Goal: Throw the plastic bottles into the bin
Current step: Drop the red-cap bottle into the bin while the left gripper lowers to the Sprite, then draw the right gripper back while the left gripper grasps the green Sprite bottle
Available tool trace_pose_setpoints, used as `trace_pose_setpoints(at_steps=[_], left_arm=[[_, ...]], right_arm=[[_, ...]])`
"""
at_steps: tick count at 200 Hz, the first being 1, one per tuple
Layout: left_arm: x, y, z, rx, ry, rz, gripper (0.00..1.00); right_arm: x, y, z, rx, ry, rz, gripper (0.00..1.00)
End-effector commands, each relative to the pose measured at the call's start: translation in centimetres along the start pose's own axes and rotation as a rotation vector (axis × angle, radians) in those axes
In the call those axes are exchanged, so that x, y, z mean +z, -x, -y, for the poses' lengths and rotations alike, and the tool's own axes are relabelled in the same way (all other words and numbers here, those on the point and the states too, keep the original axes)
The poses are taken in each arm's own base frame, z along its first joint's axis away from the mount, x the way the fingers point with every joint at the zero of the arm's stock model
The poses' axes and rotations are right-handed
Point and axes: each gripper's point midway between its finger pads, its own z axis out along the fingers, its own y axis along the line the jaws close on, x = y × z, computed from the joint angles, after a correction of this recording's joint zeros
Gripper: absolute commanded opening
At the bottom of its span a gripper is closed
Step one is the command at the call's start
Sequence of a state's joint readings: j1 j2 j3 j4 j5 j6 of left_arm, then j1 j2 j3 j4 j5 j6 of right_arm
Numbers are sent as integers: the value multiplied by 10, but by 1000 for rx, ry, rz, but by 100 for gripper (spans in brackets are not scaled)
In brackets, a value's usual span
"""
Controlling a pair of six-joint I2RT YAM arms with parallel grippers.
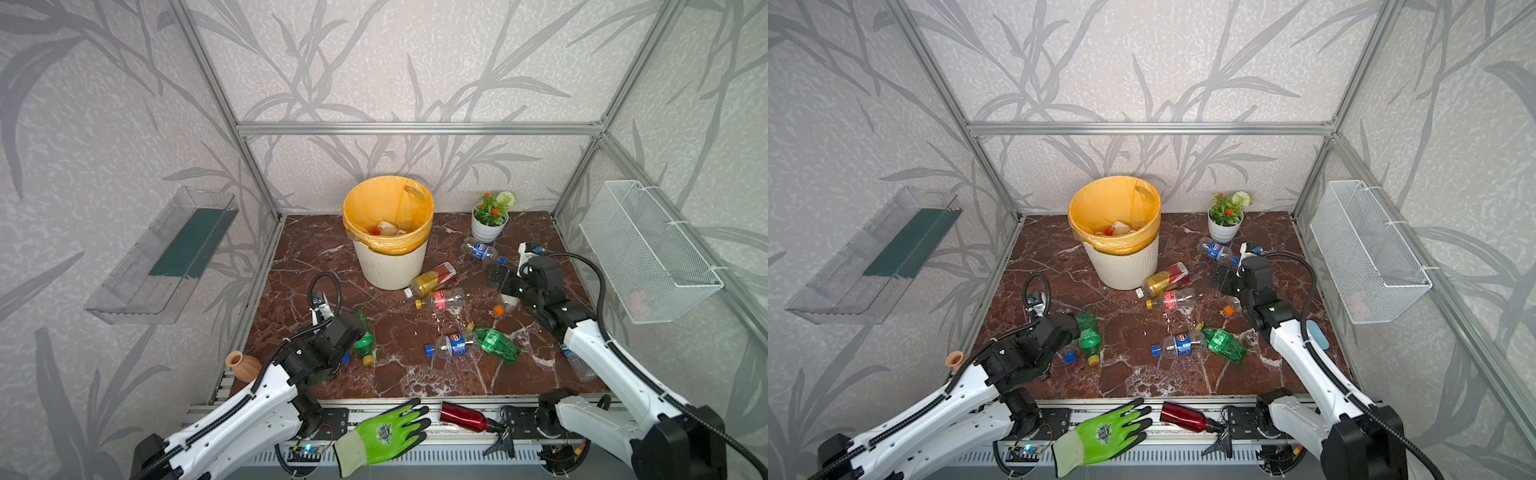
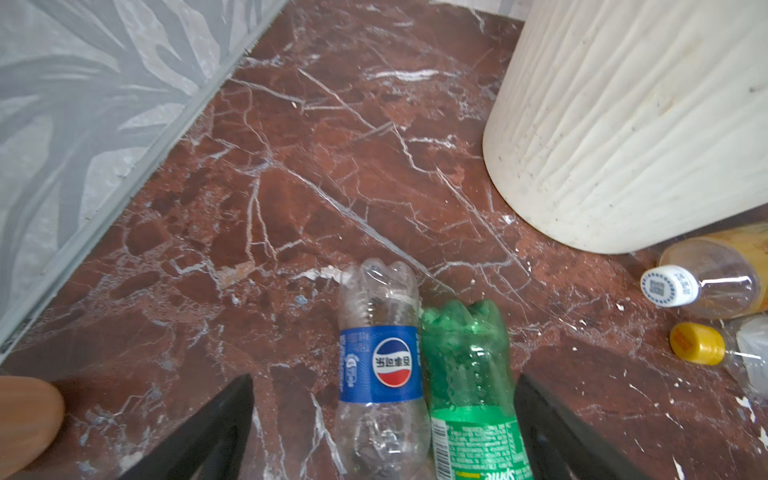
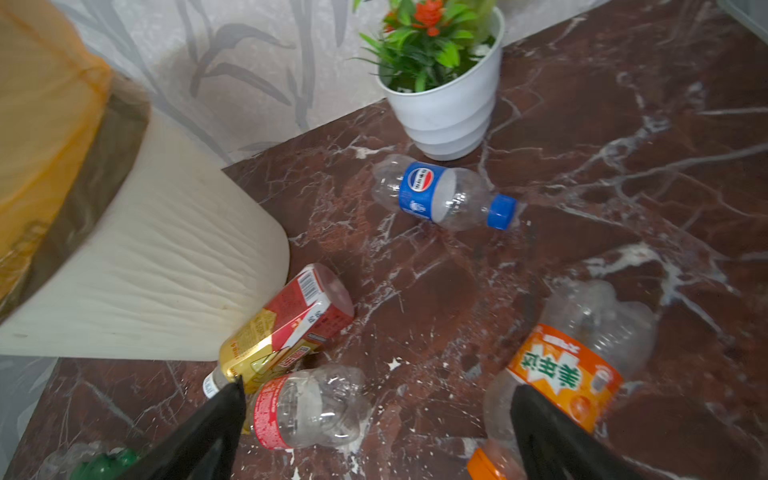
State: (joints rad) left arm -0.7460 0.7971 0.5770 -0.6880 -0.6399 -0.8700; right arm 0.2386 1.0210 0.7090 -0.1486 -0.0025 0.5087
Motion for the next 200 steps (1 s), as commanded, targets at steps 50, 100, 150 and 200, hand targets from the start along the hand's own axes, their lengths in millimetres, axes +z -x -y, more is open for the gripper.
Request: trace_pose_setpoints(at_steps=[50, 100, 150, 200], left_arm=[[18, -34, 50, -73, -101, -218, 89], [22, -32, 62, -47, -118, -216, 83], [30, -51, 63, -48, -85, -298, 79], [37, -53, 70, -34, -92, -305, 79]], right_arm=[[1, -15, 16, 140, 13, -2, 99], [7, -10, 11, 148, 30, -9, 99], [7, -14, 16, 179, 14, -15, 99], [9, -15, 15, 187, 21, -22, 99]])
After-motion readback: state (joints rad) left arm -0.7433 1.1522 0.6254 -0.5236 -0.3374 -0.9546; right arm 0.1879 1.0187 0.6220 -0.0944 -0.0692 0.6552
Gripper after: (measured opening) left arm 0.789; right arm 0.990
